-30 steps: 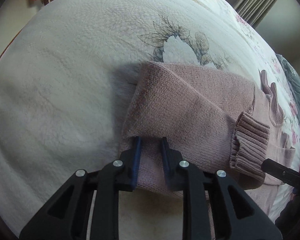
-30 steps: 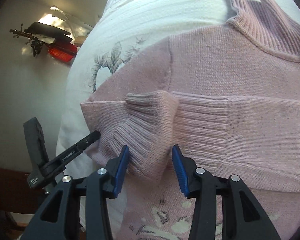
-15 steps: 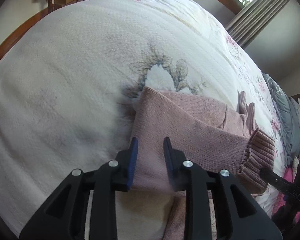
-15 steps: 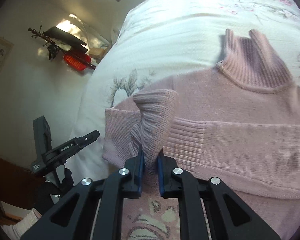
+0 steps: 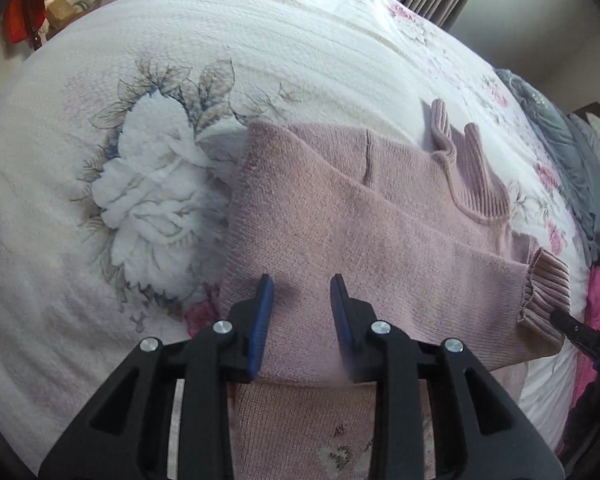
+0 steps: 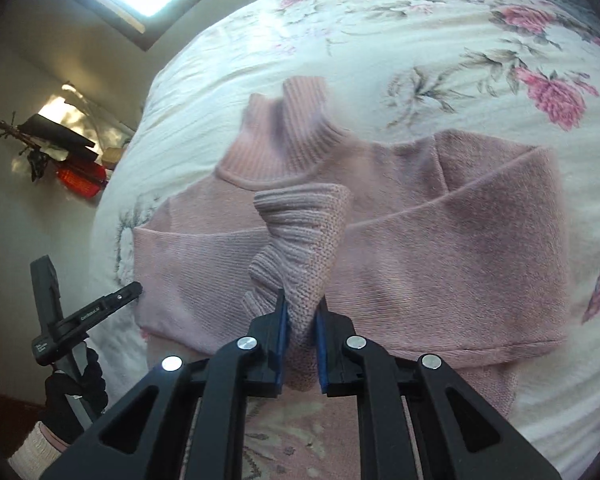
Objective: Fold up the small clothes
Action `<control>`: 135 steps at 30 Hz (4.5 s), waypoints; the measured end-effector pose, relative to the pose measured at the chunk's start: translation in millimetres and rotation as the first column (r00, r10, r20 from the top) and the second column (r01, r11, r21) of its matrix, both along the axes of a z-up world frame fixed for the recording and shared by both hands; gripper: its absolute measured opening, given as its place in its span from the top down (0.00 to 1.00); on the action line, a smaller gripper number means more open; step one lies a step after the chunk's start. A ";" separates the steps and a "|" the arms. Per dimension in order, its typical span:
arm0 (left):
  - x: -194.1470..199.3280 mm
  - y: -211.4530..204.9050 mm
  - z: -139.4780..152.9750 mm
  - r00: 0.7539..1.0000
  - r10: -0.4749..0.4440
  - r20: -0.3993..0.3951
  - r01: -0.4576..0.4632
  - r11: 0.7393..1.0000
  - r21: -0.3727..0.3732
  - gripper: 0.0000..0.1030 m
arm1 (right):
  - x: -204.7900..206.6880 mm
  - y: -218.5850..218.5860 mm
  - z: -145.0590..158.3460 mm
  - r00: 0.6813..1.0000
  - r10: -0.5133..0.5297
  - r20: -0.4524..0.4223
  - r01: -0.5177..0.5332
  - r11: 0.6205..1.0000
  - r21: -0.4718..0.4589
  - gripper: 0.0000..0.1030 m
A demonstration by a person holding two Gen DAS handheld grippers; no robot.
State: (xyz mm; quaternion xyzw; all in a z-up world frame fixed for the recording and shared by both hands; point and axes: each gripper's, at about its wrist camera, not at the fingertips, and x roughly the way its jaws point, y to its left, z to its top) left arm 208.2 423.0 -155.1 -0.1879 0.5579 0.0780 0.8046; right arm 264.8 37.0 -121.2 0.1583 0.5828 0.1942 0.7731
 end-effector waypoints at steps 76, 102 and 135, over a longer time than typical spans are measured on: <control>253.2 -98.0 -31.1 0.943 -0.330 -0.040 0.332 0.939 0.089 0.45 | 230.3 66.9 -69.8 0.993 0.078 -0.089 -0.078 0.997 0.009 0.45; 197.6 -95.0 11.8 0.916 -0.329 0.230 0.354 0.932 -0.081 0.93 | 194.5 27.7 -21.9 0.990 0.130 0.050 -0.136 0.982 0.134 0.67; 39.7 -82.9 -20.6 0.876 -0.461 0.143 0.479 0.867 -0.137 0.92 | 3.1 9.5 -43.5 0.890 0.432 0.145 -0.430 0.902 -0.046 0.87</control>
